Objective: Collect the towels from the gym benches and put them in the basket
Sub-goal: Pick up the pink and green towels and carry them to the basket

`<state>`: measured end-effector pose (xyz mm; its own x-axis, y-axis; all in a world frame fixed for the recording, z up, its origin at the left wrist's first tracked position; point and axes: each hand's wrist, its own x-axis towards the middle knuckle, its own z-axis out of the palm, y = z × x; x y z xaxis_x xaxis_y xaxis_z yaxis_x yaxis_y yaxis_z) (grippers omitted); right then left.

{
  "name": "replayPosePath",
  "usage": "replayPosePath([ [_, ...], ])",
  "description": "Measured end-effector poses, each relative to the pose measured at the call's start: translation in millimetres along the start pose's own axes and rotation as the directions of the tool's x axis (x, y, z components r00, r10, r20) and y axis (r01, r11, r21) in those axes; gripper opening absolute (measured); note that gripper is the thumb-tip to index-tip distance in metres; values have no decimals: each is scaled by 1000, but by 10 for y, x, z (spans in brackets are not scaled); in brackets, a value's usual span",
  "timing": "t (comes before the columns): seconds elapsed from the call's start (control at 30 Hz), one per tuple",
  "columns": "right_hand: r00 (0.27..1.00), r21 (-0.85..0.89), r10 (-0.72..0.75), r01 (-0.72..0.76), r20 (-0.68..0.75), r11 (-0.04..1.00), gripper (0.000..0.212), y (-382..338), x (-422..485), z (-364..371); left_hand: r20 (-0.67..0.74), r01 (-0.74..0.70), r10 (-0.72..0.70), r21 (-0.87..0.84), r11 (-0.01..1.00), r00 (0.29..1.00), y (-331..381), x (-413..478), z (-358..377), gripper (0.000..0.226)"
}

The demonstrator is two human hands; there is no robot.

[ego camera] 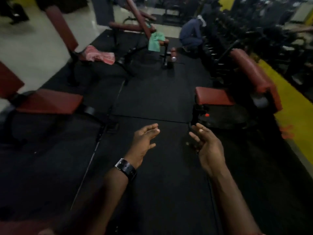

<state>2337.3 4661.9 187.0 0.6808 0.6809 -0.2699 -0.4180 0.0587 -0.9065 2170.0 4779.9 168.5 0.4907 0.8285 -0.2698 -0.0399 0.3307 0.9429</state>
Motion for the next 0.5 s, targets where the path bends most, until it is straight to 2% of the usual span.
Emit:
replayPosePath([
  [0.2, 978, -63, 58, -46, 202, 997, 24, 60, 1400, 813, -165, -55, 42, -73, 996, 985, 323, 1198, -346, 21],
  [0.37, 962, -116, 87, -59, 259, 992, 23, 80, 2598, 1563, -240, -79, 46, -131, 988, 970, 635, 2427, -810, 29],
  [0.5, 967, -126, 87, -58, 239, 990, 23, -103, 3400, 2204, -247, -72, 32, -155, 985, 968, 1033, 3299, -1069, 26],
])
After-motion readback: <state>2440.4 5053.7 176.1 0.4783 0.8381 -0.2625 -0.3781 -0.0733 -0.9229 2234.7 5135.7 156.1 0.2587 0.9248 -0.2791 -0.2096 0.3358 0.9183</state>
